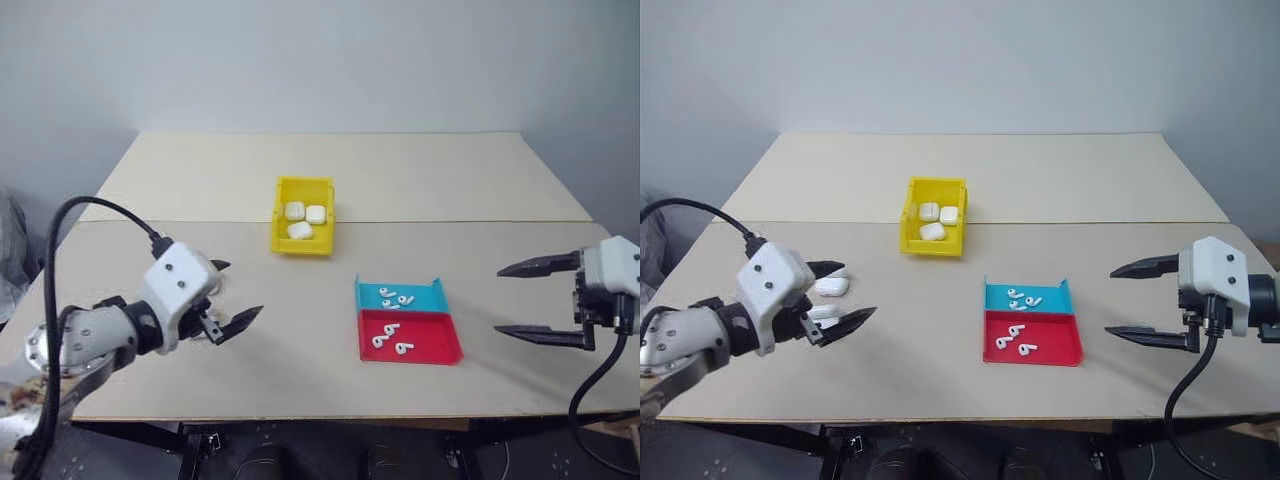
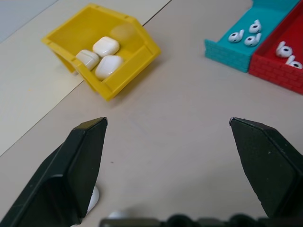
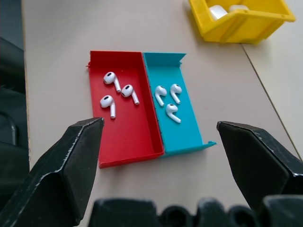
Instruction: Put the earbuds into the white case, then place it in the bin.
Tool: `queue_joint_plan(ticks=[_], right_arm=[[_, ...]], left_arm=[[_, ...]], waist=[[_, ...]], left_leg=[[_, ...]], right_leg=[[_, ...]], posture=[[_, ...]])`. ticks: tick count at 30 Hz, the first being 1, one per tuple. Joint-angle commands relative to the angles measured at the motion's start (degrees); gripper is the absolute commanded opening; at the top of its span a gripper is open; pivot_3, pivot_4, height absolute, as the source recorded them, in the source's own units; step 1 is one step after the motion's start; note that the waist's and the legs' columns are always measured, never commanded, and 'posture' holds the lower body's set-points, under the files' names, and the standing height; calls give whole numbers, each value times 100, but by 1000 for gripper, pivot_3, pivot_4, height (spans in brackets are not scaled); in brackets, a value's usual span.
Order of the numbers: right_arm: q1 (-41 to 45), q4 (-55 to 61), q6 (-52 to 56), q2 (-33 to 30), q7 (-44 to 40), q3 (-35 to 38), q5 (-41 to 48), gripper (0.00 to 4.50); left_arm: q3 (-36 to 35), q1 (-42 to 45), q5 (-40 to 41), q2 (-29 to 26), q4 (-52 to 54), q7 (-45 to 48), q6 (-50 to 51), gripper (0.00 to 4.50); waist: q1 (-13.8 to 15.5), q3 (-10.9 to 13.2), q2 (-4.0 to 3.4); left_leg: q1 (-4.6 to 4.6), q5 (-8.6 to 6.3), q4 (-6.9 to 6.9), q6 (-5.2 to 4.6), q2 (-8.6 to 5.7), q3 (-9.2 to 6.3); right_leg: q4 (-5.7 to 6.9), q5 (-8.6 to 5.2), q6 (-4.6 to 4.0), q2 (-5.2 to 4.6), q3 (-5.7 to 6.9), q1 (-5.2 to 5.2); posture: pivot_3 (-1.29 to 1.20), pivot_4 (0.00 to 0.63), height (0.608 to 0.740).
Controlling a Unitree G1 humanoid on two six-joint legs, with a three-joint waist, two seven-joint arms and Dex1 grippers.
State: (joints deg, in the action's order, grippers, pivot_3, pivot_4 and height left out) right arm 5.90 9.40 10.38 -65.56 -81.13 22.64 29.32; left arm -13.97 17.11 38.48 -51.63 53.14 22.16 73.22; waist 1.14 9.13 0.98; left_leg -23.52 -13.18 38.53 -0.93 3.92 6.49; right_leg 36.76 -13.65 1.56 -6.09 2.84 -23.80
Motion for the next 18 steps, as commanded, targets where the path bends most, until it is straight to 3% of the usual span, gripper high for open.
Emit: queue_joint_plan(ticks=[1, 6, 11, 12, 13, 15, 18], right_arm=[[90, 22, 3, -79, 41, -19, -68, 4422], [49, 20, 30, -59, 28, -47, -87, 4422], [95, -20, 150, -96, 36, -160, -93, 4422], [119, -35, 146, -94, 45, -200, -120, 4422], [156, -61, 146, -92, 60, -260, -160, 4422], [206, -83, 161, -89, 85, -345, -205, 4422], [210, -97, 164, -75, 91, -401, -242, 4422]], left_arm=[[484, 787, 238, 71, -333, -1044, 1913, 4500], [264, 749, 1698, 152, -787, -2595, 1928, 4500], [-411, 594, 3292, 1372, -1445, -5797, 1928, 4500], [-395, 624, 3683, 1297, -1492, -6254, 1928, 4500], [92, 503, 5266, 454, -1671, -7384, 853, 4500], [801, 315, 7111, -664, -1821, -8802, -593, 4500], [1369, 59, 7452, -1196, -1613, -9591, -1771, 4500]], waist=[[-15, 2, 4], [-111, 13, 22], [-61, 21, 36], [-54, 24, 43], [-60, 31, 55], [-86, 41, 72], [-45, 18, 29]], left_leg=[[23, -1, -2, -1, -1, -2], [69, -10, -37, 6, 1, -18], [80, -11, -33, 4, -4, -22], [81, -11, -33, 4, -4, -22], [81, -11, -33, 5, -4, -25], [85, -10, -39, 10, 8, -28], [125, -12, -67, 12, -9, -12]], right_leg=[[-3, -1, 2, 1, 0, 24], [-26, -5, 4, 1, -26, 51], [-29, -2, 4, -10, -29, 68], [-24, -2, 3, -10, -29, 68], [-21, -2, 2, -10, -28, 67], [-9, -4, -10, -8, -46, 58], [-11, -9, -15, -41, -61, 78]], posture=[[0, 150, 740], [0, 150, 740], [0, 150, 740], [0, 150, 740], [0, 150, 740], [0, 150, 740], [0, 150, 740]])
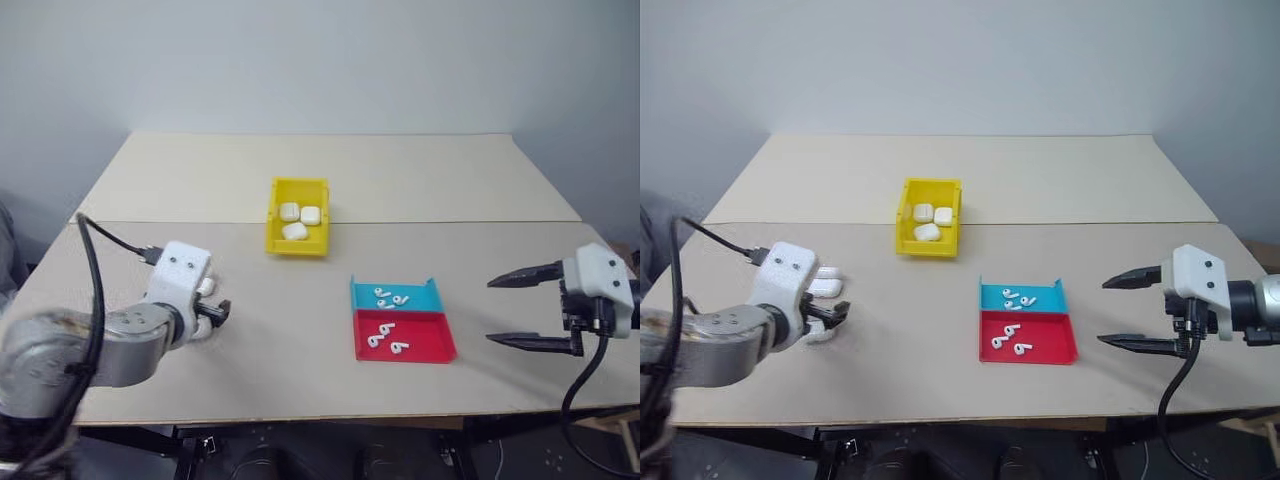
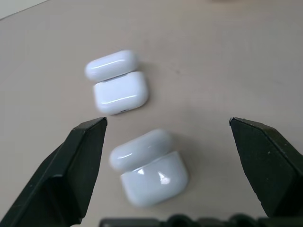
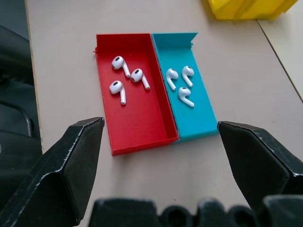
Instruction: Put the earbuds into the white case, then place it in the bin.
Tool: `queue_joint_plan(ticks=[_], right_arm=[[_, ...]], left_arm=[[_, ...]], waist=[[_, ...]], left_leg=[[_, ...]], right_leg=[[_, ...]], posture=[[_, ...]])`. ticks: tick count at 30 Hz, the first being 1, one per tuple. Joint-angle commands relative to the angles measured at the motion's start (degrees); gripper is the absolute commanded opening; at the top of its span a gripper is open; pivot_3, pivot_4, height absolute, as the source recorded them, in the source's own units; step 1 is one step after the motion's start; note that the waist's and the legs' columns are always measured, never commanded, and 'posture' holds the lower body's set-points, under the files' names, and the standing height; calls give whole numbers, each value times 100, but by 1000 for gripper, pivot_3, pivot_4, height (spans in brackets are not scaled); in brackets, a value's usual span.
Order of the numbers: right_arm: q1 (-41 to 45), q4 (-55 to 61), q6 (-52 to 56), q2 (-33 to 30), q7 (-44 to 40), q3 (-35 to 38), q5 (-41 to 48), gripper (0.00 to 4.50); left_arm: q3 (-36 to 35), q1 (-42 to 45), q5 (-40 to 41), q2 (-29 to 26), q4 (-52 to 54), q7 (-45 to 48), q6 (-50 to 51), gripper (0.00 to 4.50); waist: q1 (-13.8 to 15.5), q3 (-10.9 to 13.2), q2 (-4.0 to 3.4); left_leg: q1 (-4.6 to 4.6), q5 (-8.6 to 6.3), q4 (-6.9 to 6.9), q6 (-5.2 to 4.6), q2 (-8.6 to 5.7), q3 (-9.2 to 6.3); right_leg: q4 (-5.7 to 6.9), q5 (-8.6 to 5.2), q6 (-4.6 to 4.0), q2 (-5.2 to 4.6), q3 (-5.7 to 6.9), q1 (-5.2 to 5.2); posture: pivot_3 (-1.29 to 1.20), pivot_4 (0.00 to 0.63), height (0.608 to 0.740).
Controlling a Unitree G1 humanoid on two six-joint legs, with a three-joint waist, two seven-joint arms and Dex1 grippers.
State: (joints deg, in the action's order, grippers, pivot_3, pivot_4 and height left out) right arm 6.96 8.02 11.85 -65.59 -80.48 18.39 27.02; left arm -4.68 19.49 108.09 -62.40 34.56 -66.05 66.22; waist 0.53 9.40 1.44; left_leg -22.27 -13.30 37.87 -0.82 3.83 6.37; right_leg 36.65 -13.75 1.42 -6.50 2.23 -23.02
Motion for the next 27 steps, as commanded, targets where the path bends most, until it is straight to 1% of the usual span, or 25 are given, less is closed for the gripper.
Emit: queue_joint_plan(ticks=[1, 3, 5, 9, 14, 18, 20, 23, 27], right_arm=[[104, 26, 14, -70, 25, 3, -28, 4422], [72, 10, -15, -68, 37, -33, -83, 4422], [51, 40, 1, -56, 64, -37, -89, 4422], [-11, 123, 36, -19, 144, -35, -83, 4422], [-196, 242, 50, -9, 249, 47, -89, 4422], [-331, 315, 58, -23, 306, 153, -75, 4422], [-436, 354, 79, -46, 331, 222, -71, 4422], [-534, 396, 87, -57, 371, 297, -89, 4422], [-605, 463, 122, -43, 426, 379, -88, 4422]], left_arm=[[576, -210, 491, -133, 315, -1023, -1411, 4500], [820, -280, 491, -218, 501, -1327, -1907, 4500], [1006, -386, 491, -390, 626, -1304, -2157, 4500], [1134, -572, 491, -563, 378, -1247, -2277, 4500], [1290, -478, 491, -217, -18, -1081, -2218, 4500], [1332, -371, 491, -181, -258, -958, -2018, 4500], [1308, -190, 491, -47, -497, -751, -1897, 4500], [1402, 42, 491, -21, -685, -709, -1677, 4500], [1339, 57, 491, 69, -954, -689, -1555, 4500]], waist=[[28, -11, -21], [58, -5, -9], [73, -4, -6], [88, -5, -8], [105, -5, -8], [112, -5, -7], [124, -5, -7], [160, -4, -6], [151, -4, -6]], left_leg=[[11, -5, 0, -9, -14, 14], [22, -5, 0, -8, -18, 13], [18, -3, 0, -4, -5, 11], [12, -3, 0, -4, -4, 13], [12, -3, 0, -5, -5, 14], [6, -3, 0, -5, -4, 13], [6, -3, 0, -5, -5, 14], [6, -2, 1, -5, -5, 16], [6, -3, 0, -6, -5, 13]], right_leg=[[-2, -2, 4, -4, -4, 9], [-10, -3, 5, 4, 6, 27], [-29, 1, -1, 22, 15, 32], [-45, 5, 2, 27, 15, 31], [-49, 7, 6, 29, 16, 34], [-53, 7, 6, 30, 20, 31], [-54, 8, 8, 29, 19, 32], [-54, 8, 8, 31, 24, 35], [-56, 8, 9, 31, 20, 33]], posture=[[0, 150, 740], [0, 150, 740], [0, 150, 740], [0, 150, 740], [0, 150, 740], [0, 150, 740], [0, 150, 740], [0, 150, 740], [0, 150, 740]])
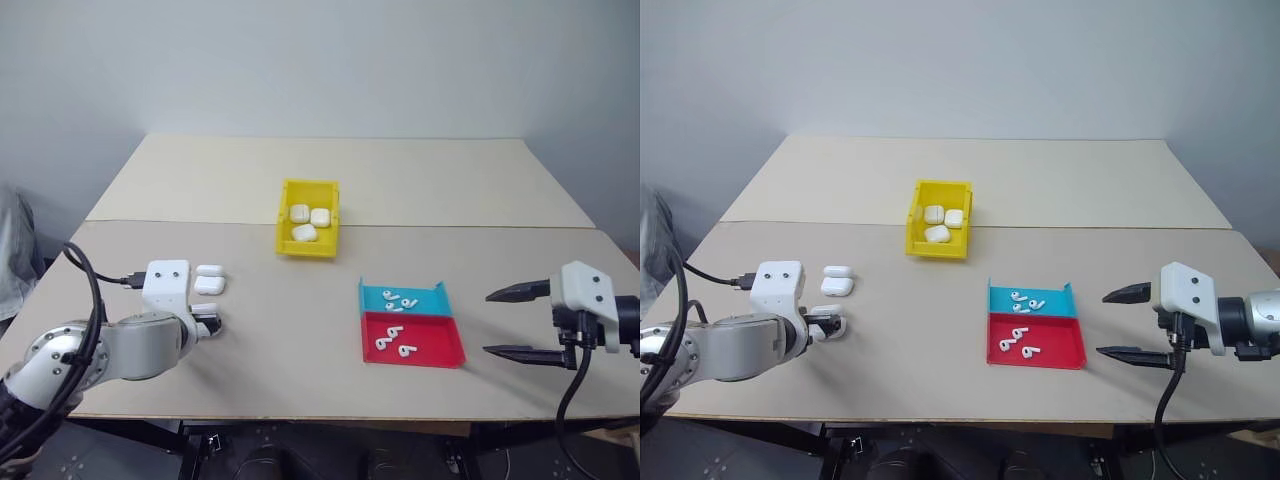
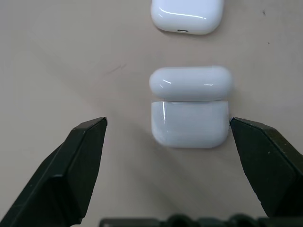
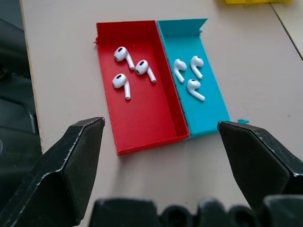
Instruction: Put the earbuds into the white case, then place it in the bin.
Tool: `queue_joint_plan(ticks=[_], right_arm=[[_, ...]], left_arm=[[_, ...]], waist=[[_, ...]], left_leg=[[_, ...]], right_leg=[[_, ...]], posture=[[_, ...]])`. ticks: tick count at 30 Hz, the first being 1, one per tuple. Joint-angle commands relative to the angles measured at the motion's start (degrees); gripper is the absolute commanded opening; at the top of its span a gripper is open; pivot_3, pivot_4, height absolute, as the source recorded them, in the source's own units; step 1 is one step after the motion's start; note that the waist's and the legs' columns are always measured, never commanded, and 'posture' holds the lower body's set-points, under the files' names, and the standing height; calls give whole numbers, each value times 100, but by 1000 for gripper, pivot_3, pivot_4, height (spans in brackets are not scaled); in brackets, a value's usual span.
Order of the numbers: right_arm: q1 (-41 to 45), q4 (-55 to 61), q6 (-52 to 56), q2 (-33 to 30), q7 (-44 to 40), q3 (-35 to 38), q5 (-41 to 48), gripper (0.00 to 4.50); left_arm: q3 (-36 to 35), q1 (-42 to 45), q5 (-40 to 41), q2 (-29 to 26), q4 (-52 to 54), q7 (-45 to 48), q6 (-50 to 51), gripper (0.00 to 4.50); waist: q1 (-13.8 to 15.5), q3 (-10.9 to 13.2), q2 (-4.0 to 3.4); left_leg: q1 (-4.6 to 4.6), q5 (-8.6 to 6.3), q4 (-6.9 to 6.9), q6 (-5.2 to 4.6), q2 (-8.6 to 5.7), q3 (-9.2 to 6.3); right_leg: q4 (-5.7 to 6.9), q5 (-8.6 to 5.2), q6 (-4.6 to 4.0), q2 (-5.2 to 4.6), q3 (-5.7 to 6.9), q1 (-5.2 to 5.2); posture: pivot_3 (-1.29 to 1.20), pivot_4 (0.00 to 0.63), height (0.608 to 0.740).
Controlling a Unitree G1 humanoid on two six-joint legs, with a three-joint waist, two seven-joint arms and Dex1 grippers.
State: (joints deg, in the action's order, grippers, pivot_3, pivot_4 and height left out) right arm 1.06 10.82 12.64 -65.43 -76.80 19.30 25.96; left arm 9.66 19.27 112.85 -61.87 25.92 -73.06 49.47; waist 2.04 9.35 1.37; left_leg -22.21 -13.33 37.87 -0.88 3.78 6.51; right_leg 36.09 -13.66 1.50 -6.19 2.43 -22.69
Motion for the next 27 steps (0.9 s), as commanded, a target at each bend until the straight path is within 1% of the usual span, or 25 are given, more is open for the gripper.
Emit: queue_joint_plan(ticks=[1, 2, 4, 7, 12, 21, 27], right_arm=[[-22, 202, 59, -53, 76, 293, 27, 4422], [-31, 217, 70, -50, 91, 296, 31, 4422], [-56, 239, 75, -42, 111, 295, 27, 4422], [-115, 280, 93, -20, 131, 302, 30, 4422], [-182, 348, 112, 3, 178, 292, 51, 4422], [-190, 383, 114, 27, 231, 275, 45, 4422], [-232, 388, 121, 22, 237, 300, 22, 4422]], left_arm=[[-115, 106, 15, 71, -160, -18, 117, 4500], [-157, 114, 15, 141, -233, 61, 146, 4500], [-428, 37, 15, 540, -388, 110, 32, 4500], [-429, 78, 15, 640, -441, 53, 160, 4500], [-281, 152, 15, 677, -479, -103, 268, 4500], [-301, 167, 15, 884, -645, -22, 282, 4500], [-262, 276, 15, 888, -765, -22, 336, 4500]], waist=[[2, 0, 0], [8, 0, 0], [12, -1, -2], [12, 4, 7], [10, 4, 7], [13, 4, 7], [7, 4, 7]], left_leg=[[-1, 0, 0, 0, 0, 0], [-1, 0, 0, 0, 0, 0], [0, 0, 0, 0, 0, 0], [0, 1, 1, 1, 0, 0], [-1, 0, 1, 0, -1, -3], [-1, 0, 1, -1, 0, -3], [-2, 0, 1, -1, 0, -4]], right_leg=[[-1, 0, 0, 0, 0, -1], [0, 0, 0, 0, 0, 0], [0, 0, 0, 0, 2, 2], [-2, 1, 0, 0, 7, 6], [-5, 2, 2, -1, 2, 5], [-5, 1, 2, -1, 4, 5], [-5, 1, 2, -1, 4, 5]], posture=[[0, 150, 740], [0, 150, 740], [0, 150, 740], [0, 150, 740], [0, 150, 740], [0, 150, 740], [0, 150, 740]])
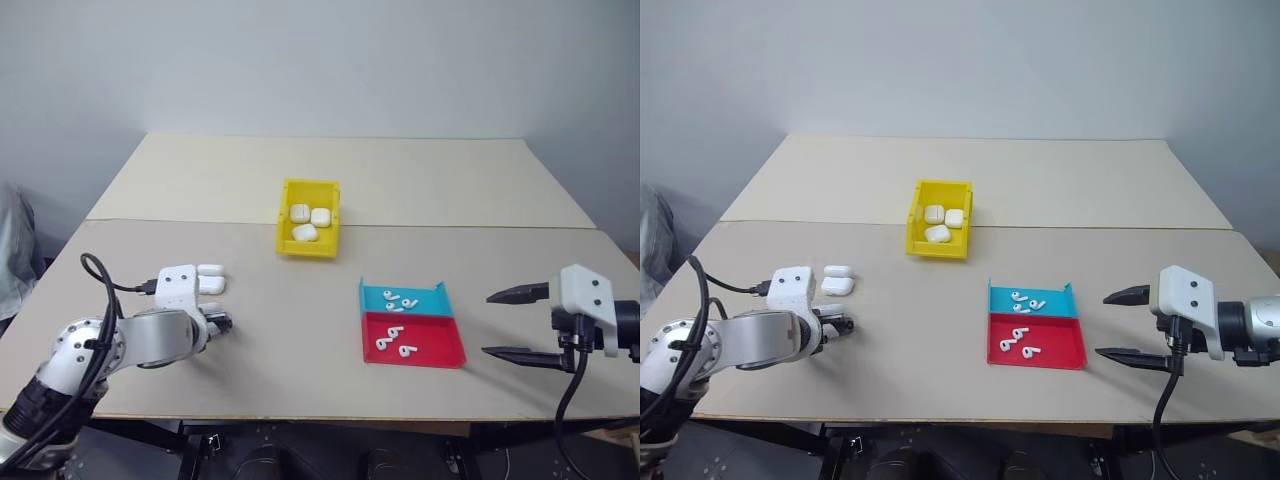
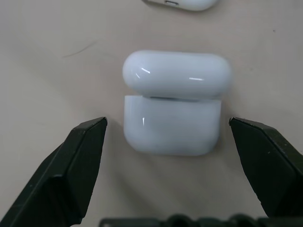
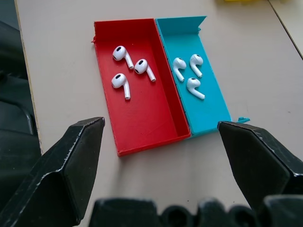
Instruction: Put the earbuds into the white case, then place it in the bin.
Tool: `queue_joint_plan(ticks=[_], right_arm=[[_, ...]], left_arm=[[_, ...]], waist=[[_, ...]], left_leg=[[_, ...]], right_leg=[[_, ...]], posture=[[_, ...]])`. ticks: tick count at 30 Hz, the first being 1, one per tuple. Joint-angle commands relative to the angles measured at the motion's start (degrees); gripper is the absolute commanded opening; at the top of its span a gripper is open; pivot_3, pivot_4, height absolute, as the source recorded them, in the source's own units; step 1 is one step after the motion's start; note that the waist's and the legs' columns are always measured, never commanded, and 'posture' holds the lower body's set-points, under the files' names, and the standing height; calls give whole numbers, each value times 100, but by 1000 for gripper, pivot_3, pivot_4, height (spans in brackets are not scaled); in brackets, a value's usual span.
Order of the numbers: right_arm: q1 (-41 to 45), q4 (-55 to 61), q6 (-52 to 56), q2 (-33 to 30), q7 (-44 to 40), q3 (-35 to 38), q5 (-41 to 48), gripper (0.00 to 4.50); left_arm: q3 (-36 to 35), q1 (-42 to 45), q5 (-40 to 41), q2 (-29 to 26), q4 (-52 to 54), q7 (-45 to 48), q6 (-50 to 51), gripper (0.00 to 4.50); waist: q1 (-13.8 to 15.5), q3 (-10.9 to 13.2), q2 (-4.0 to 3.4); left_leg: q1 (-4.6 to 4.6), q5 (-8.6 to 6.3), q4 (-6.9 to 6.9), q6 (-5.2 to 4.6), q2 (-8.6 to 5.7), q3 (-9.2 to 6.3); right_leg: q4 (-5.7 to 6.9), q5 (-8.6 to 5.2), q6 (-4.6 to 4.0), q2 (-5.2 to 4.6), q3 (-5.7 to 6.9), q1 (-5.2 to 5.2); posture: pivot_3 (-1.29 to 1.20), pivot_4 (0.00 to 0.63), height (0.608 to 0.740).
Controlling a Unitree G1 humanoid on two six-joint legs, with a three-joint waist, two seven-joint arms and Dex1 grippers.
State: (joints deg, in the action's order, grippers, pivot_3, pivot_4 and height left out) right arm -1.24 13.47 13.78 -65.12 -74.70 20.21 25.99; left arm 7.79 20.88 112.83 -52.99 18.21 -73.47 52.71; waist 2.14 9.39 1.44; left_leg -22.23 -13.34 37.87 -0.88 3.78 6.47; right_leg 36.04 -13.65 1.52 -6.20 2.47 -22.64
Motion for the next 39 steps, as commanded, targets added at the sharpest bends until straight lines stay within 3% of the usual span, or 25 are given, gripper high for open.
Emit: queue_joint_plan(ticks=[1, 10, 15, 24, 28, 31, 34, 37, 39], right_arm=[[-3, 120, 8, -11, 29, 208, 15, 4422], [-8, 116, -1, 4, 73, 185, -10, 4422], [-8, 139, 21, 9, 98, 171, -5, 4500], [-16, 152, 20, 23, 112, 167, -10, 4500], [20, 153, 26, 19, 135, 166, 8, 4500], [92, 134, 28, -6, 133, 201, 41, 4500], [311, 161, 176, -21, 171, 196, 187, 4500], [643, 240, 233, -29, 252, 102, 198, 4500], [858, 411, 489, -135, 282, -20, 263, 4500]], left_arm=[[-69, 122, 17, -1, -3, 30, 27, 4500], [73, 99, 17, 3, -87, -35, 14, 4500], [165, 113, -15, -58, -83, -34, 13, 3025], [249, 128, 14, -156, -27, -6, 27, 3025], [148, 328, -471, -385, 348, 186, 203, 3025], [-445, 581, -1676, -663, 1091, 1366, 70, 3025], [-974, 436, -3189, -881, 1814, 3277, -526, 3025], [-676, -66, -5615, -1098, 2145, 5521, -1981, 3025], [-411, -388, -6630, -655, 1840, 6885, -3247, 3025]], waist=[[-3, 0, 0], [1, 0, 0], [0, 0, 0], [0, 0, 0], [-2, 1, 2], [2, 4, 7], [1, 3, 5], [-38, 0, -1], [-36, -6, -12]], left_leg=[[0, 0, 0, 0, 0, 0], [-1, 0, 0, 0, 0, 0], [0, 0, 0, 0, 0, -1], [-1, 0, 0, 0, 0, 0], [-3, 0, 0, 0, 1, 0], [-12, 0, 0, 0, -1, 3], [-26, 2, 0, 4, -3, 20], [-40, 21, -1, 38, -3, 37], [-49, 24, -4, 46, -3, 43]], right_leg=[[0, 0, 0, 0, 0, 0], [-1, 0, 0, 0, 0, -1], [-1, 0, 0, 0, 0, -1], [-1, 0, 0, 0, -1, -2], [-1, 0, 0, 0, -1, -4], [-2, 0, 0, 0, 2, -11], [-7, 0, 0, 1, 7, -23], [-7, 1, 1, 0, 3, -43], [-7, 0, 1, 2, 11, -51]], posture=[[0, 150, 740], [0, 150, 740], [0, 150, 740], [0, 150, 740], [0, 150, 740], [0, 150, 740], [0, 150, 740], [0, 150, 740], [0, 150, 740]])
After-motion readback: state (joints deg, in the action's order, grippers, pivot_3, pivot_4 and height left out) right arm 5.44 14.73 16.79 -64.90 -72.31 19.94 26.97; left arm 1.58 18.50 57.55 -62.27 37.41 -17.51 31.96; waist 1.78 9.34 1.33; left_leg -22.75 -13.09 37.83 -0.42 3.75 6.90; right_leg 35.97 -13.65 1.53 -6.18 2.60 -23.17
